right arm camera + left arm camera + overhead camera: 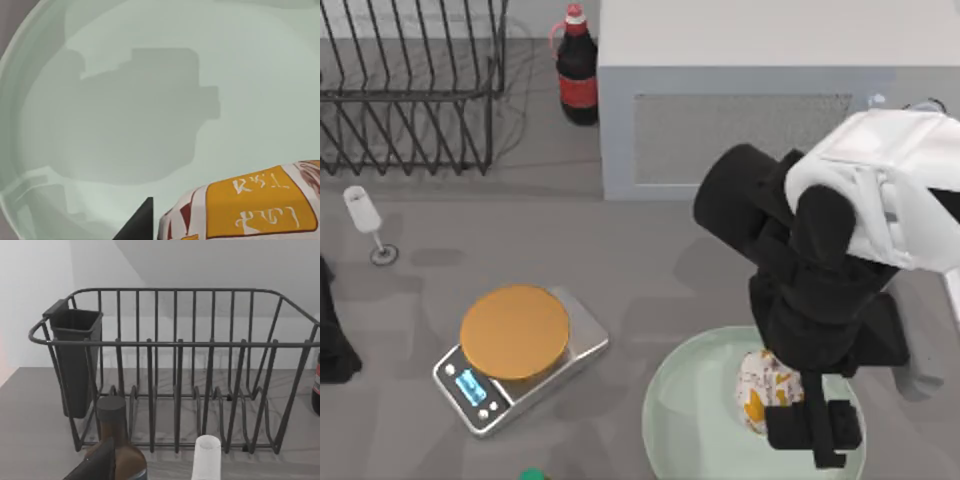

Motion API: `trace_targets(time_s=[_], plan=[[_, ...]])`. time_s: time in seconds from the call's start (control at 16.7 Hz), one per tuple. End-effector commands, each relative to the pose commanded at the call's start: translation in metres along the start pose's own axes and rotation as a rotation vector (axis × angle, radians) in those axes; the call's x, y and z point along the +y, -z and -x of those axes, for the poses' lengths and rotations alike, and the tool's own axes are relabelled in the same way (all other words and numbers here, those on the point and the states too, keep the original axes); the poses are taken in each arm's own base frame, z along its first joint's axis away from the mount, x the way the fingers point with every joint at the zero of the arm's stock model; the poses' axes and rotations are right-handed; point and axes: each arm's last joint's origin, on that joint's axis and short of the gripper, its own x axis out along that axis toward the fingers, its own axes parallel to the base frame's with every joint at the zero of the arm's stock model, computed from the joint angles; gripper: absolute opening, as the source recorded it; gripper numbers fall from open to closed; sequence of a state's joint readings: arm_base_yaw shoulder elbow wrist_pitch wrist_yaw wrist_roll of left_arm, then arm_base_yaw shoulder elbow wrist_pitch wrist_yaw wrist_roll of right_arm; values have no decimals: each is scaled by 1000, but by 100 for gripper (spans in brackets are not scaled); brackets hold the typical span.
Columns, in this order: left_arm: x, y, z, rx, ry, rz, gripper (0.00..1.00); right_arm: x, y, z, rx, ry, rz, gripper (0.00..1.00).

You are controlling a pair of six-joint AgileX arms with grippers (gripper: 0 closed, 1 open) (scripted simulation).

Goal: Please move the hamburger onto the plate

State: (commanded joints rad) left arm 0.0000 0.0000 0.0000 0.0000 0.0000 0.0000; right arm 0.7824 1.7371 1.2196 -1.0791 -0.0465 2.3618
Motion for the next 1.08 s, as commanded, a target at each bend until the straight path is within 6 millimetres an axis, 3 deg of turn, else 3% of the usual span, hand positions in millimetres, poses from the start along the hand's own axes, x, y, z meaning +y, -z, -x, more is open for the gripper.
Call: trace_targets(time_s=[0.48,0.84,1.08], plan=[[0,0,0,0,0,0,100,1,1,0,8,-8,-53,0],[0,0,0,0,0,0,100,4,4,-37,13,-12,-57,0],[0,0,0,0,0,0,100,4,4,-43,12,-11,-58,0]])
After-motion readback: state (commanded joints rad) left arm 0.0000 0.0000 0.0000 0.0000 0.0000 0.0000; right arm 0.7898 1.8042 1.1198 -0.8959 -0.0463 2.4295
